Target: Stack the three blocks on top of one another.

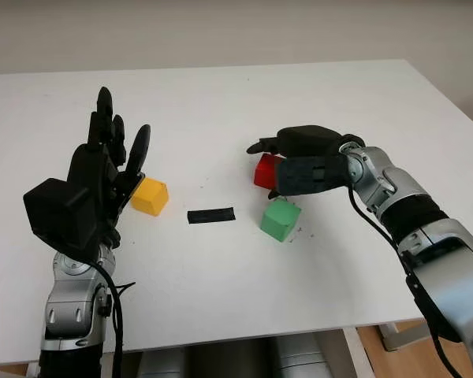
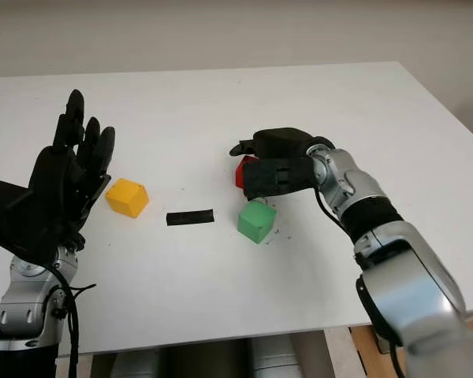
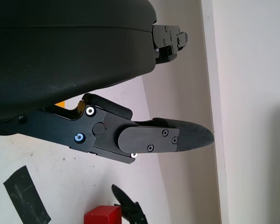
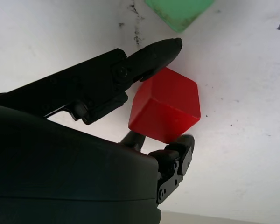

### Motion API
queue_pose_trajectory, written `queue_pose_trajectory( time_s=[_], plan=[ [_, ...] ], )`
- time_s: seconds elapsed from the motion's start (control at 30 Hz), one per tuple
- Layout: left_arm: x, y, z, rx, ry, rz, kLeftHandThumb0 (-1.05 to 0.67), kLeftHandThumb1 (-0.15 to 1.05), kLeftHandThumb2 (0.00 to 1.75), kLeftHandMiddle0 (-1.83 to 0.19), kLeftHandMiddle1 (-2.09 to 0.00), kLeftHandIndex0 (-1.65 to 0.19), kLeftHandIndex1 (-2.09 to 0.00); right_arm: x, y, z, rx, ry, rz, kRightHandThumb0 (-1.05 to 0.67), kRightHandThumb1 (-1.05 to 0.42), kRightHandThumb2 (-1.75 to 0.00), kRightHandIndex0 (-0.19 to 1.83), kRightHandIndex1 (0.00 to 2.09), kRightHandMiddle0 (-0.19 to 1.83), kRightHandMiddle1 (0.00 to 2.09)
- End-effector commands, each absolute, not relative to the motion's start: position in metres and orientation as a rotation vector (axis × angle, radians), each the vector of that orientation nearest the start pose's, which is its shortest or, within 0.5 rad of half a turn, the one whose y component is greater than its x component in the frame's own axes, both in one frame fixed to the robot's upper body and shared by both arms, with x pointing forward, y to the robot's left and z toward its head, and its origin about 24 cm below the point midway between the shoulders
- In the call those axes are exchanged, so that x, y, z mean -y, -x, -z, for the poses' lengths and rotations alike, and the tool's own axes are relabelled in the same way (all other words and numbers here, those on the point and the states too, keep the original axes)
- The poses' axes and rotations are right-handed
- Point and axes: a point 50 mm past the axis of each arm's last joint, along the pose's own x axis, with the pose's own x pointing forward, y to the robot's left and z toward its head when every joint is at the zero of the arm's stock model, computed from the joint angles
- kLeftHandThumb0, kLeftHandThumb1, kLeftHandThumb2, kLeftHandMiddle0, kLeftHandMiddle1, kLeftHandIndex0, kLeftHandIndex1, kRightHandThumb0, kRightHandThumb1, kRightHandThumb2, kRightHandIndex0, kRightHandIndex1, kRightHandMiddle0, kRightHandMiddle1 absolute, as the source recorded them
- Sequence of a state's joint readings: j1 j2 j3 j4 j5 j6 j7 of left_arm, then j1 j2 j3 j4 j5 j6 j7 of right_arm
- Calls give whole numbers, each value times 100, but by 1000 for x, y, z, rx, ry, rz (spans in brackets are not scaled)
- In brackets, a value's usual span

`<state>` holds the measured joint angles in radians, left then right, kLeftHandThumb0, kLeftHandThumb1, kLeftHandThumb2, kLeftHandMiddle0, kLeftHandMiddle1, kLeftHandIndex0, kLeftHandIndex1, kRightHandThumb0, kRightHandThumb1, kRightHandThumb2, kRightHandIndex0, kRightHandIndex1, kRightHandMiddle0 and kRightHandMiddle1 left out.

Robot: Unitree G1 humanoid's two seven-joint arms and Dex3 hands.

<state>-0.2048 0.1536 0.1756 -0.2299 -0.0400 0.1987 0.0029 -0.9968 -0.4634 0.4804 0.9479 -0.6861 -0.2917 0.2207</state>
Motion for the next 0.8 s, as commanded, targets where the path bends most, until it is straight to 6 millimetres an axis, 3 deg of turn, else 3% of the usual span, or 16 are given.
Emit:
queue_pose_trajectory(
  time_s=[0.0,0.1,0.4,0.57,0.7,0.77],
  plan=[
    [-200,-277,-139,257,-106,-119,-70,105,37,7,-5,9,-5,154,-398,-140,136,1499,-509,-32,-91,-6,31,141,31,92],
    [-200,-278,-139,253,-104,-121,-69,105,36,8,-5,9,-5,155,-398,-141,166,1507,-497,-20,-95,-6,33,177,32,120],
    [-199,-279,-140,258,-111,-119,-67,105,37,7,-6,9,-5,154,-398,-147,248,1556,-474,-19,-95,-5,45,209,36,141],
    [-198,-280,-140,251,-130,-118,-66,105,37,7,-5,9,-5,154,-399,-150,257,1503,-475,-17,-95,-5,39,209,33,147],
    [-197,-280,-141,251,-132,-118,-65,105,37,7,-5,9,-5,153,-400,-155,275,1426,-478,-15,-96,-5,35,190,33,141],
    [-196,-280,-141,250,-131,-120,-63,105,37,6,-6,9,-5,152,-400,-159,292,1394,-475,-15,-96,-5,34,164,33,138]
  ],
)
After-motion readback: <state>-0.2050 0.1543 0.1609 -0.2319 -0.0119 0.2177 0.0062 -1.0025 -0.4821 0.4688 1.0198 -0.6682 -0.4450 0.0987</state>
